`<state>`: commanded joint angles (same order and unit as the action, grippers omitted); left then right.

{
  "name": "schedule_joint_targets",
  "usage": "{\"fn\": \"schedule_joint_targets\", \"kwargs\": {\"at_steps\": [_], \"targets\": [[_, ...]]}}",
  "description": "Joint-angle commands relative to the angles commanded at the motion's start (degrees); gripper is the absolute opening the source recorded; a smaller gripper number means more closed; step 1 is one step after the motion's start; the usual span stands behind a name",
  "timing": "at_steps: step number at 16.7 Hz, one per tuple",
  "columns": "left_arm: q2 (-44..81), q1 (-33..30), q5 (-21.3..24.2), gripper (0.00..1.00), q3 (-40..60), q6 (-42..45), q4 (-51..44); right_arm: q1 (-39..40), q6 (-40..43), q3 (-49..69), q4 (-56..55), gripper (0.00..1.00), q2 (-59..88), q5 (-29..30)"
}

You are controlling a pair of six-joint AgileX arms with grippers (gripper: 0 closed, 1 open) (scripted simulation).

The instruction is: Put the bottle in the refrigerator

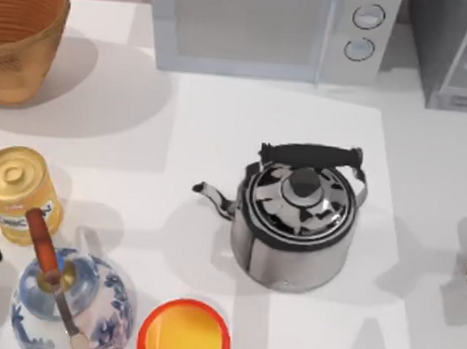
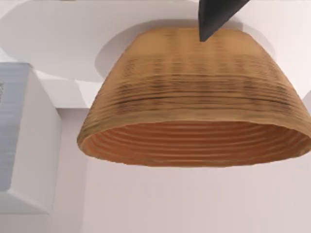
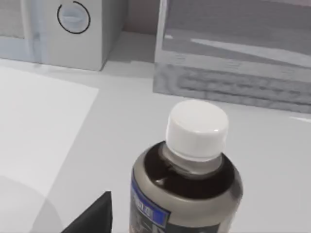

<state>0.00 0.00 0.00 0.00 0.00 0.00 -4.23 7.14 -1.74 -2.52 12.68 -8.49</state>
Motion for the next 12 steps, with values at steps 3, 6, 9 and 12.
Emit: {"fn": "schedule_joint_targets", "kwargs": {"at_steps": [3,6,9,12], "targets": [[0.0,0.0,0.0,1.00,0.0,0.0,0.0,-4.7,5.6,0.8,-4.2,1.00,13.4,-9.0],[0.0,0.0,0.0,1.00,0.0,0.0,0.0,-10.6,11.4,3.5,-10.6,1.00,29.1,-21.1],[0.0,0.0,0.0,1.00,0.0,0.0,0.0,-17.5,17.5,7.6,-18.4,1.00,45.5,-34.8],[0.0,0.0,0.0,1.00,0.0,0.0,0.0,-24.2,23.6,11.8,-26.2,1.00,60.9,-48.9]]}}
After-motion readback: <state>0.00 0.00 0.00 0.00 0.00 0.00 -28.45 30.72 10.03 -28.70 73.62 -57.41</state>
